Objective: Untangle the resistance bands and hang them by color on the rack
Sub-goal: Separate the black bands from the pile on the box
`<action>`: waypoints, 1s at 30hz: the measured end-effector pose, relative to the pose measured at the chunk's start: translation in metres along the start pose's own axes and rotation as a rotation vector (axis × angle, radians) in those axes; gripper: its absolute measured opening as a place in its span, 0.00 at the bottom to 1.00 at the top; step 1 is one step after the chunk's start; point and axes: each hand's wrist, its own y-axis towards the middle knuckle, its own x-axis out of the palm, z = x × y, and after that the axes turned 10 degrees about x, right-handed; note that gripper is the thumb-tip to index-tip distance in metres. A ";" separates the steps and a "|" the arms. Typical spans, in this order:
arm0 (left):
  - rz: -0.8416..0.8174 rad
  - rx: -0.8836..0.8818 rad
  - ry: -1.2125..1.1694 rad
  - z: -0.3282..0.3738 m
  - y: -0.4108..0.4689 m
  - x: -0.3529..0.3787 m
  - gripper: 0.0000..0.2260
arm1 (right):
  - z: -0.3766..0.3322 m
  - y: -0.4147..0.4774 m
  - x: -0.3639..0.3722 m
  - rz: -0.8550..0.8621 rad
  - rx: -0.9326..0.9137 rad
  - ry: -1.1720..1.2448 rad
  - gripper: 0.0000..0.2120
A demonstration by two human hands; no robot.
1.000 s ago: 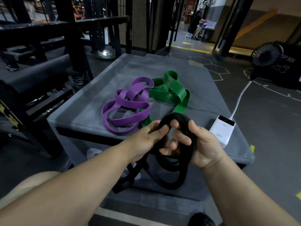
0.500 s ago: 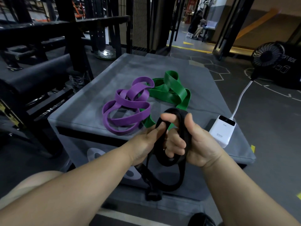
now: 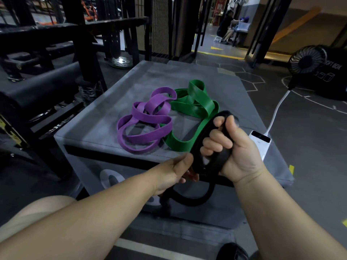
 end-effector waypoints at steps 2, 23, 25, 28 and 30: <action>-0.099 -0.017 0.036 -0.002 -0.002 0.000 0.23 | -0.007 -0.004 0.004 0.160 -0.051 -0.007 0.15; 0.031 -0.058 0.670 -0.014 0.006 -0.006 0.10 | -0.025 -0.002 -0.015 0.445 -0.392 -0.299 0.17; 0.028 -0.003 0.499 -0.013 0.007 -0.004 0.11 | -0.022 -0.001 -0.020 0.494 -0.397 -0.446 0.19; -0.036 0.030 0.202 -0.004 0.004 0.001 0.12 | -0.012 0.002 -0.028 0.523 -0.372 -0.709 0.20; -0.057 0.045 0.082 0.004 0.002 0.004 0.11 | -0.005 0.003 -0.031 0.515 -0.321 -0.890 0.21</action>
